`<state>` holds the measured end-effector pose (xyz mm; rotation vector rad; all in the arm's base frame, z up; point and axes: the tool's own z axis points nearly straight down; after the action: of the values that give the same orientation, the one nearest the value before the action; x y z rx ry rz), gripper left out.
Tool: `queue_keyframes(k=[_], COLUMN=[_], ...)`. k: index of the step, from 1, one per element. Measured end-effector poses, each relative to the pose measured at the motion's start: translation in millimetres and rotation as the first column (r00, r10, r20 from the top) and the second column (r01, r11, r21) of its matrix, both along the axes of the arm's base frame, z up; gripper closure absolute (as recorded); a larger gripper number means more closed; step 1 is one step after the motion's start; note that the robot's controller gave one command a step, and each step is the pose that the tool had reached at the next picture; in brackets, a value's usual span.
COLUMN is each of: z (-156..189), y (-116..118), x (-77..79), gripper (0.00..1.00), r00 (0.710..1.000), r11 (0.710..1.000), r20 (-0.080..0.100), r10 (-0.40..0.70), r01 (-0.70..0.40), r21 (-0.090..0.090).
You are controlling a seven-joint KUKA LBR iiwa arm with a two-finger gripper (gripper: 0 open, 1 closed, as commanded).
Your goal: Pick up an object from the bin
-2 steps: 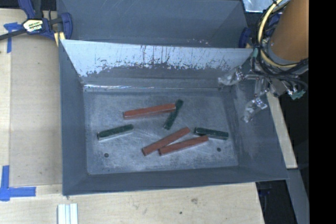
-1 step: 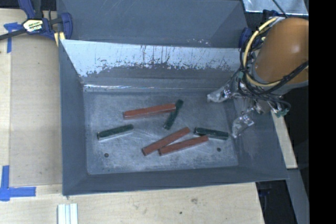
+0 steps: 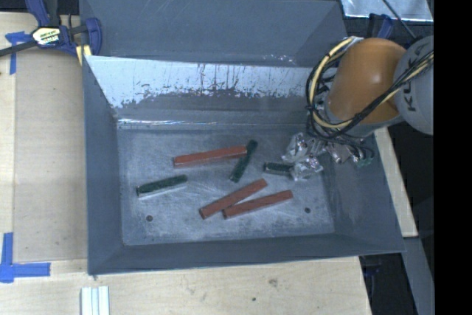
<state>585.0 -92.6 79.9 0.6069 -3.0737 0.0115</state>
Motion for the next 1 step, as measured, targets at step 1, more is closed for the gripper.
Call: queue_keyframes(k=[1], z=[-0.1], y=[0.4], x=[0.5], gripper=[1.0], r00=[1.0], r11=[1.0], r20=[0.003], r10=[0.001], r01=[-0.001], r21=[0.0])
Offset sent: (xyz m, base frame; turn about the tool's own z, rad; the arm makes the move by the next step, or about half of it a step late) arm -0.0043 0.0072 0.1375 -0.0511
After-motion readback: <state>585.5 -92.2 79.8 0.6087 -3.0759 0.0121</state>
